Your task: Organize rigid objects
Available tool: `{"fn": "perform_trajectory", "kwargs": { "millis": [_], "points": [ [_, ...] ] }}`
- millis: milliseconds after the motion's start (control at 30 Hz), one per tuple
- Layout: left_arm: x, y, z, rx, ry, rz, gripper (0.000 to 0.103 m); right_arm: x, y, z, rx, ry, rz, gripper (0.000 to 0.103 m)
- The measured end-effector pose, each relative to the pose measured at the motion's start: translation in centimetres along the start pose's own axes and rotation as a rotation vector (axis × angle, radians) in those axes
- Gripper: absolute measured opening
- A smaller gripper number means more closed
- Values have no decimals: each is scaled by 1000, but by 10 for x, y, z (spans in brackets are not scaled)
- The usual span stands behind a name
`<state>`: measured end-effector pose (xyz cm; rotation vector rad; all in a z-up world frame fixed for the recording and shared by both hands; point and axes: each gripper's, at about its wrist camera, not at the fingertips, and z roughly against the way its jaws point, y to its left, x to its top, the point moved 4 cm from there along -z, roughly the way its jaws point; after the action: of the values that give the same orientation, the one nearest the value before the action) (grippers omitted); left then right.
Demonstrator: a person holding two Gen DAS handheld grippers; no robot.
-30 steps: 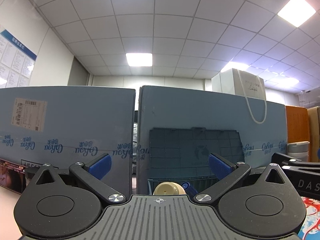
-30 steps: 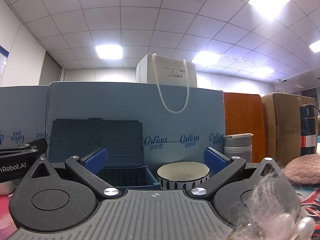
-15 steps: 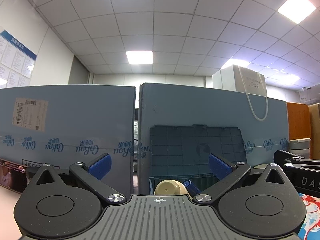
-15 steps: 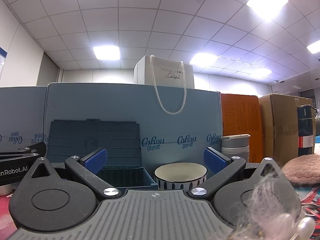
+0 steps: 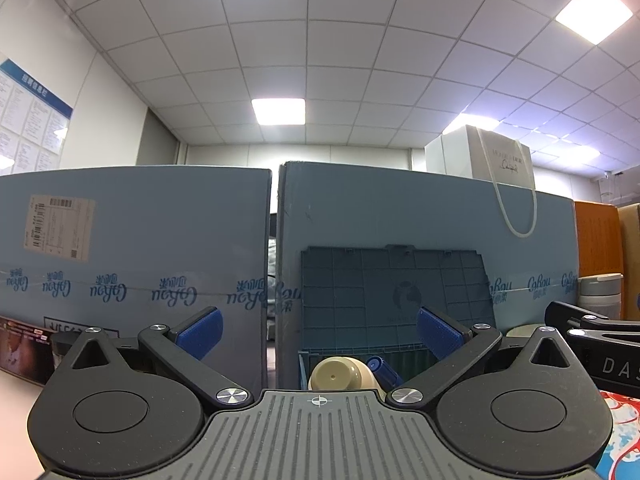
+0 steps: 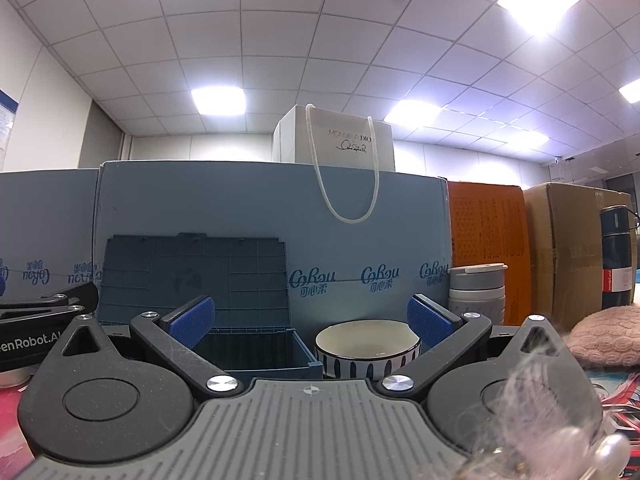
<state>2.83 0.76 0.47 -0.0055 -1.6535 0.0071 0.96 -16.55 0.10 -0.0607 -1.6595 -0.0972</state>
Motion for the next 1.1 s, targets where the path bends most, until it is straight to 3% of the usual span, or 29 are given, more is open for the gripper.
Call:
{"fn": "perform_trajectory", "kwargs": {
  "millis": [1100],
  "points": [
    [-1,-1,0,2,3,0,103,-1,1,-2,6,15,2,103]
  ]
}}
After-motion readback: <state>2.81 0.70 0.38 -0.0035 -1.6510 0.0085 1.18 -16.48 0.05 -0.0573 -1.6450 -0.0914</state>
